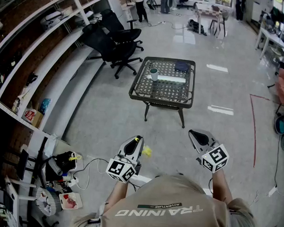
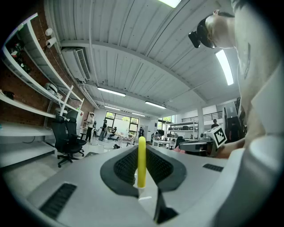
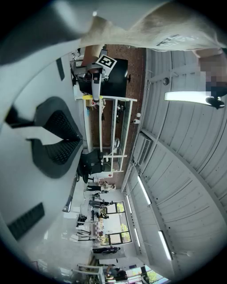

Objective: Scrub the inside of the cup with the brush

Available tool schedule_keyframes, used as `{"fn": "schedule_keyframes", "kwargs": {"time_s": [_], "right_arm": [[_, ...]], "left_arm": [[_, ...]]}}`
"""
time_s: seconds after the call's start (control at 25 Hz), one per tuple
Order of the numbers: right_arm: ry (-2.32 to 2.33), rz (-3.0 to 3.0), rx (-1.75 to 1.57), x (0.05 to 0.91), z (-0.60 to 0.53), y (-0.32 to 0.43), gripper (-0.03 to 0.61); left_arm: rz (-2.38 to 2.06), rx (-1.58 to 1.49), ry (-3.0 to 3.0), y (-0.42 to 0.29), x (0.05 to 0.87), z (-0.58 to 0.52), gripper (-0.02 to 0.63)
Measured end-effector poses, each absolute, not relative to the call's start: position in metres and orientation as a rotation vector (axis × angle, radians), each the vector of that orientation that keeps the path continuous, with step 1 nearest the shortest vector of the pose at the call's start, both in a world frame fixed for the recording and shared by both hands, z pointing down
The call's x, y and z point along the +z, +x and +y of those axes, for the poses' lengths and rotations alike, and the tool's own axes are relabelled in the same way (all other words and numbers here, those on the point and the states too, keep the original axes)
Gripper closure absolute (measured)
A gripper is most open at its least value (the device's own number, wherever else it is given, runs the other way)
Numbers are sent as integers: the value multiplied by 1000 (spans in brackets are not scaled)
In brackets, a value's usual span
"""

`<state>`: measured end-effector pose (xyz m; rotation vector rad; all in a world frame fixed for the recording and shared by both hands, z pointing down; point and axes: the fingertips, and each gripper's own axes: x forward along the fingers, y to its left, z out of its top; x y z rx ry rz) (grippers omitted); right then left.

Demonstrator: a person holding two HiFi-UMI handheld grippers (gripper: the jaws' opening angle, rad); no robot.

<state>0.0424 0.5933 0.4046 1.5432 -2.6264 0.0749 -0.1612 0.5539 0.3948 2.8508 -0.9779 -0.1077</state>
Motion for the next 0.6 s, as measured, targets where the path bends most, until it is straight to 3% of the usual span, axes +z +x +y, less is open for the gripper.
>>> {"fn": "schedule_keyframes", "kwargs": {"time_s": [0.6], "right_arm": [[1643,-2642,110,399,565,25,561]], "left_arm": [[-1016,-103,2835,-198,400,525,563]]}}
